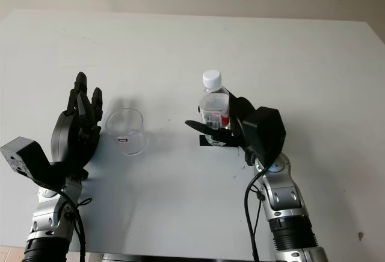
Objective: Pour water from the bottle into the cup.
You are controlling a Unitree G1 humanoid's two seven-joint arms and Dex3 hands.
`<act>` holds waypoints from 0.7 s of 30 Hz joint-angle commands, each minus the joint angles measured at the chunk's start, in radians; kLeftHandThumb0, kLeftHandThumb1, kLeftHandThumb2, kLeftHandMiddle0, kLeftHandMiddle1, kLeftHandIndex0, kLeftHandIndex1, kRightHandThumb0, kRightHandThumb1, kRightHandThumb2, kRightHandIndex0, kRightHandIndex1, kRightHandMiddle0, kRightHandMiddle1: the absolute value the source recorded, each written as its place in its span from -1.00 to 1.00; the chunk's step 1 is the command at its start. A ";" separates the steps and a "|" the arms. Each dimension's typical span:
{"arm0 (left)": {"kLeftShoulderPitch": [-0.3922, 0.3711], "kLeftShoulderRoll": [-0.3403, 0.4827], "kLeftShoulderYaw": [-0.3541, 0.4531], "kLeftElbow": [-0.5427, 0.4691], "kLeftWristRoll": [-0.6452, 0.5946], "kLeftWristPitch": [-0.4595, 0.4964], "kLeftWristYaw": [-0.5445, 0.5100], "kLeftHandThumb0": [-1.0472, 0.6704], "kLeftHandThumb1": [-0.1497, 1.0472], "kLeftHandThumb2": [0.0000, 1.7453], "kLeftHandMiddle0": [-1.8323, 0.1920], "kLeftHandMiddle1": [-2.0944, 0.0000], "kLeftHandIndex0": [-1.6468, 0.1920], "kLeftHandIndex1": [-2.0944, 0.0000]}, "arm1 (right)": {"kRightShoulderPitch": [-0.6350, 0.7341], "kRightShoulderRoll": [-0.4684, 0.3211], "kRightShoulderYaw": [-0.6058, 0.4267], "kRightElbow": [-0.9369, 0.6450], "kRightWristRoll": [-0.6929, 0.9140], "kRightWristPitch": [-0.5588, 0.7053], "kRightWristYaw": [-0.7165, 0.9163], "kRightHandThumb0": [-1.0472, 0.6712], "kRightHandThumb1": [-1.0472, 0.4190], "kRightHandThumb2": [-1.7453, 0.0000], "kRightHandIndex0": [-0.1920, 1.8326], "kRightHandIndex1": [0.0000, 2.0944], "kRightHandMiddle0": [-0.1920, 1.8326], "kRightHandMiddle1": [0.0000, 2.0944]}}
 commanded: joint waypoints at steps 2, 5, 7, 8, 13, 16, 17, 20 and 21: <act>0.000 0.007 0.003 -0.002 -0.005 0.000 -0.007 -0.69 1.00 -0.15 0.91 0.95 0.96 0.94 | 0.009 0.006 -0.009 0.004 0.008 -0.010 0.009 -0.24 -1.00 0.73 0.23 1.00 -0.28 1.00; 0.003 0.008 0.004 -0.010 -0.007 0.009 -0.007 -0.69 1.00 -0.14 0.92 0.95 0.96 0.95 | 0.018 -0.002 -0.006 -0.004 0.003 -0.011 0.020 -0.26 -1.00 0.77 0.15 1.00 -0.31 1.00; 0.004 0.010 0.006 -0.012 -0.011 0.013 -0.009 -0.69 1.00 -0.14 0.92 0.95 0.96 0.95 | 0.027 -0.007 -0.003 -0.011 -0.005 -0.013 0.022 -0.28 -1.00 0.78 0.06 1.00 -0.35 1.00; 0.004 0.010 0.006 -0.012 -0.012 0.012 -0.010 -0.69 1.00 -0.14 0.91 0.95 0.96 0.94 | 0.032 -0.007 -0.003 -0.016 -0.008 -0.012 0.021 -0.29 -1.00 0.80 0.01 1.00 -0.38 1.00; 0.006 0.012 0.006 -0.016 -0.012 0.015 -0.013 -0.69 1.00 -0.14 0.92 0.95 0.96 0.95 | 0.060 0.001 -0.014 -0.043 -0.023 -0.008 -0.010 -0.44 -0.97 0.93 -0.73 1.00 -0.79 1.00; 0.007 0.014 0.006 -0.016 -0.011 0.014 -0.013 -0.69 1.00 -0.14 0.92 0.95 0.97 0.95 | 0.080 -0.001 -0.020 -0.067 -0.017 -0.006 -0.009 -0.48 -0.90 0.95 -0.97 0.79 -0.98 0.74; 0.007 0.014 0.007 -0.015 -0.013 0.013 -0.015 -0.69 1.00 -0.14 0.92 0.95 0.97 0.95 | 0.087 -0.004 -0.018 -0.078 -0.026 -0.006 -0.013 -0.50 -0.89 0.94 -0.98 0.66 -0.99 0.60; 0.009 0.017 0.007 -0.016 -0.016 0.014 -0.018 -0.68 1.00 -0.14 0.92 0.95 0.97 0.95 | 0.108 0.002 -0.023 -0.113 -0.027 0.006 -0.022 -0.55 -0.85 0.94 -1.00 0.21 -1.00 0.19; 0.010 0.018 0.008 -0.015 -0.016 0.013 -0.019 -0.68 1.00 -0.14 0.92 0.95 0.97 0.95 | 0.115 0.005 -0.026 -0.121 -0.023 0.008 -0.025 -0.56 -0.83 0.94 -1.00 0.09 -1.00 0.09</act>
